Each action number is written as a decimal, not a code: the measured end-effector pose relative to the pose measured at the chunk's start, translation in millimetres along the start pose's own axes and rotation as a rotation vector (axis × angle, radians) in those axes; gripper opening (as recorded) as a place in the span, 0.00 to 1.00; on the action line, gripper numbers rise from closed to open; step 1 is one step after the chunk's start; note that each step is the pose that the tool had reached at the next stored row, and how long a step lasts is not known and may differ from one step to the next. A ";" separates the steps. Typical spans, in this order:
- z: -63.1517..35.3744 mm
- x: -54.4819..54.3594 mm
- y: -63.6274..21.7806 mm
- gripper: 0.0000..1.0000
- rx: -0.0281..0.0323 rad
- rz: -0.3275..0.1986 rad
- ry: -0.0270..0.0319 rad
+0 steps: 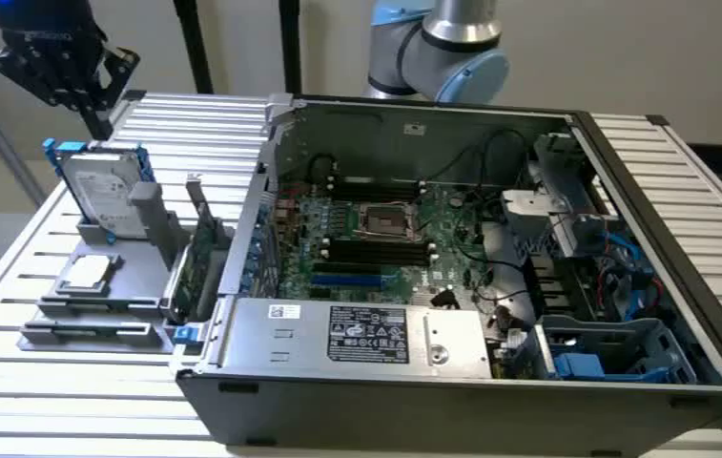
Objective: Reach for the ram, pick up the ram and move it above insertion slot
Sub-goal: 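Reach for the ram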
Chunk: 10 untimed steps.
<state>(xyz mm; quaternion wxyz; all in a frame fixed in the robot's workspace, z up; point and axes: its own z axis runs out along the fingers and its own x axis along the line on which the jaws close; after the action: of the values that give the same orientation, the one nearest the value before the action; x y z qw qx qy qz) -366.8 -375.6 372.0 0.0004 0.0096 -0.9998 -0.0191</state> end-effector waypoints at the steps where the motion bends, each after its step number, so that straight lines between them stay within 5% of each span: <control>1: 0.0 0.0 0.0 0.11 0.0000 0.000 0.0001; 10: 0.0 0.0 0.0 0.11 0.0000 0.000 0.0000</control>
<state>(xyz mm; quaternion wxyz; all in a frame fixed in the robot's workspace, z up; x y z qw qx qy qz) -366.8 -375.6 372.1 0.0004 0.0096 -0.9998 -0.0191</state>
